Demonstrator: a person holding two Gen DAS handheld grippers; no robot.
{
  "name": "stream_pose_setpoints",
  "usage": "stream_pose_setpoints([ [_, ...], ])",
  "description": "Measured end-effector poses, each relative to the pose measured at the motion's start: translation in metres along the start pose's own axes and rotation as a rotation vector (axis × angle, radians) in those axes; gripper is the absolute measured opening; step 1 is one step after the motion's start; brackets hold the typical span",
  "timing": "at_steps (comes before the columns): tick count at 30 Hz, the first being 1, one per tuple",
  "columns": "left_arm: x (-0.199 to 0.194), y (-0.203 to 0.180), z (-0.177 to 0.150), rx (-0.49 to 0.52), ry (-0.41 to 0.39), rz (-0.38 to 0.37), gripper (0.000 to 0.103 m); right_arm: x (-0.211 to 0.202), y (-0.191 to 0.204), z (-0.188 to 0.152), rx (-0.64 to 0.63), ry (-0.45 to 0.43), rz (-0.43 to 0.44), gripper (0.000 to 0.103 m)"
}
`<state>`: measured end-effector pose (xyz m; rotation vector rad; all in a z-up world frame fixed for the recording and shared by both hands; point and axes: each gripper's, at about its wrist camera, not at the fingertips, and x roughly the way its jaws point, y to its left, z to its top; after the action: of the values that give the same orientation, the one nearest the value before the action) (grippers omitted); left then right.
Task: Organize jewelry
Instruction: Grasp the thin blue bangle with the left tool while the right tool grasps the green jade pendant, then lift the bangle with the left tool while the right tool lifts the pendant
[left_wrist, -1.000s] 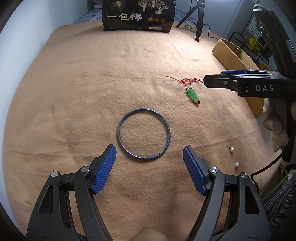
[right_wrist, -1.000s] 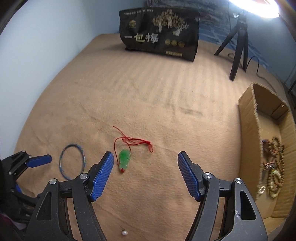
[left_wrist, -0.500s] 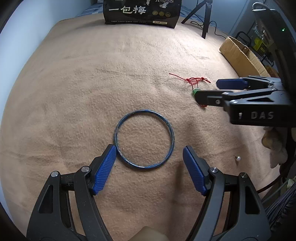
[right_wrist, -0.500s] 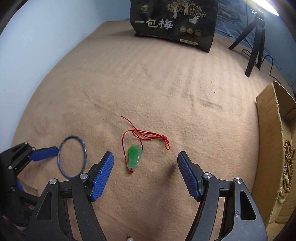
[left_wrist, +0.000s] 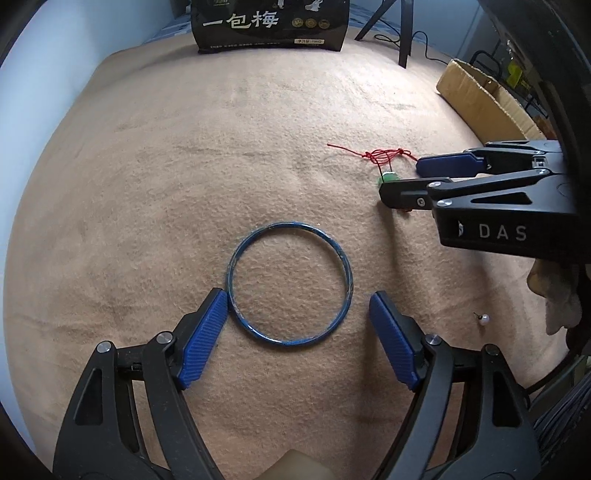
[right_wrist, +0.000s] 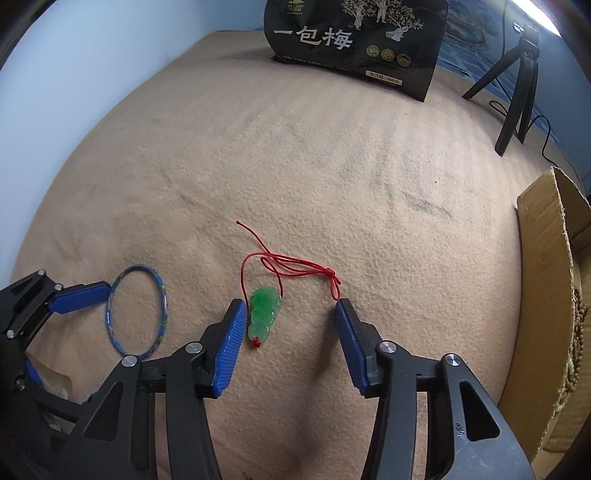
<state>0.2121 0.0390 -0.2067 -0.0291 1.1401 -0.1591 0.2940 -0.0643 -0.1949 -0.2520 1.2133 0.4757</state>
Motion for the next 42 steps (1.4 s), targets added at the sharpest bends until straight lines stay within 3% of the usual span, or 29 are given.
stream_pose_setpoints([
  [7,0.005,0.001,0.000,0.003,-0.008,0.022,0.081,0.000,-0.003,-0.001,-0.006,0.000,-0.014,0.040],
  [9,0.005,0.002,0.000,-0.002,-0.009,0.024,0.080,0.000,0.000,-0.001,-0.021,0.001,-0.028,0.033],
  [11,0.003,0.005,0.001,-0.016,-0.017,0.037,0.073,-0.001,0.002,-0.003,-0.034,0.001,-0.037,0.019],
  [13,0.003,0.008,0.003,-0.033,-0.019,0.018,0.073,-0.003,0.005,-0.004,-0.037,-0.001,-0.035,0.014],
  [26,-0.038,0.014,0.011,-0.085,-0.134,-0.007,0.072,-0.041,0.007,-0.005,-0.034,-0.078,-0.009,0.013],
  [32,-0.068,-0.003,0.018,-0.050,-0.221,-0.013,0.072,-0.081,0.005,-0.010,-0.035,-0.155,-0.006,0.013],
  [42,-0.097,-0.040,0.034,-0.008,-0.289,-0.083,0.072,-0.148,-0.027,-0.019,0.007,-0.289,-0.019,0.013],
])
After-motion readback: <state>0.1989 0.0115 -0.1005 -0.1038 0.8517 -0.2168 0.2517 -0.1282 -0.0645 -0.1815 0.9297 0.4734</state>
